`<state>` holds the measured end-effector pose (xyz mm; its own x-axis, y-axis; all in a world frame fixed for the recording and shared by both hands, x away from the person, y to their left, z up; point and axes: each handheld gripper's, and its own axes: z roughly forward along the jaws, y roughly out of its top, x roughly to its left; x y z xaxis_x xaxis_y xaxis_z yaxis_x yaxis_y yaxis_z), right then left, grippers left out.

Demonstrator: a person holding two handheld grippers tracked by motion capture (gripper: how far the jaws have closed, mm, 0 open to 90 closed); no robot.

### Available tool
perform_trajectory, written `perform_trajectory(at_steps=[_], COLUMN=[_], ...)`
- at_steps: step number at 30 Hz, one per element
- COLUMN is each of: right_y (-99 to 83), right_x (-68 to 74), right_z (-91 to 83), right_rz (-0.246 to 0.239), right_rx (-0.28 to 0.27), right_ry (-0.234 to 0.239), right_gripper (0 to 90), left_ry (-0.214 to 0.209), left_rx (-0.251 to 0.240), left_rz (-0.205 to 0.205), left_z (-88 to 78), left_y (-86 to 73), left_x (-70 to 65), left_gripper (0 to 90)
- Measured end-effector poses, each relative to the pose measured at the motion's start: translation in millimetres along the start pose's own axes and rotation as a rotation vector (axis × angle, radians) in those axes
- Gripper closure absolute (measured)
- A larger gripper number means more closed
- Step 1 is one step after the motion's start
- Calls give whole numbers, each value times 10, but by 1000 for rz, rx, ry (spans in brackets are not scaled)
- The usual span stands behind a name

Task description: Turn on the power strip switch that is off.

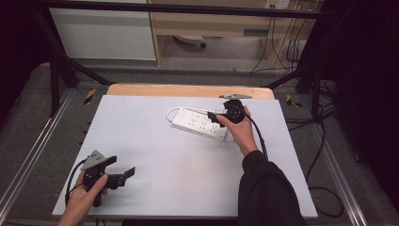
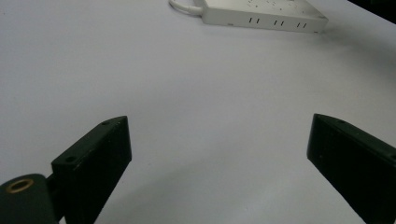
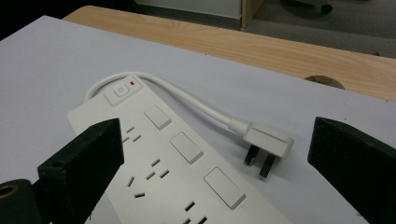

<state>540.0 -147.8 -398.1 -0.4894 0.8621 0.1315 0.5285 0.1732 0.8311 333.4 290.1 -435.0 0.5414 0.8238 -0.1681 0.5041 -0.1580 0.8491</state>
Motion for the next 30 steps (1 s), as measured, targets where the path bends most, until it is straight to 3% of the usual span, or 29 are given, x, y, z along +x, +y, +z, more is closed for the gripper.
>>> perform_trajectory(at_steps=[8,11,15,24,30], right_y=[45,81,133,173,190], right_x=[12,-3,-13,-32,-64], right_z=[-88,-156,-259,-443,-591], right_rz=[-11,20,20,-4,-2], right_rx=[-18,-46,-77,-69,-85], right_ry=[-4,14,11,-69,-65], right_gripper=[64,66,66,75,72], left_ry=[0,-1,-3,-8,-6], left_rx=[-3,-4,-5,-9,-7], left_rz=[-1,-2,-4,4,2], left_z=[-5,-6,-7,-14,-14], left_y=[3,2,1,2,-3], left_x=[-3,-4,-5,-14,-12], left_gripper=[64,64,64,64,64])
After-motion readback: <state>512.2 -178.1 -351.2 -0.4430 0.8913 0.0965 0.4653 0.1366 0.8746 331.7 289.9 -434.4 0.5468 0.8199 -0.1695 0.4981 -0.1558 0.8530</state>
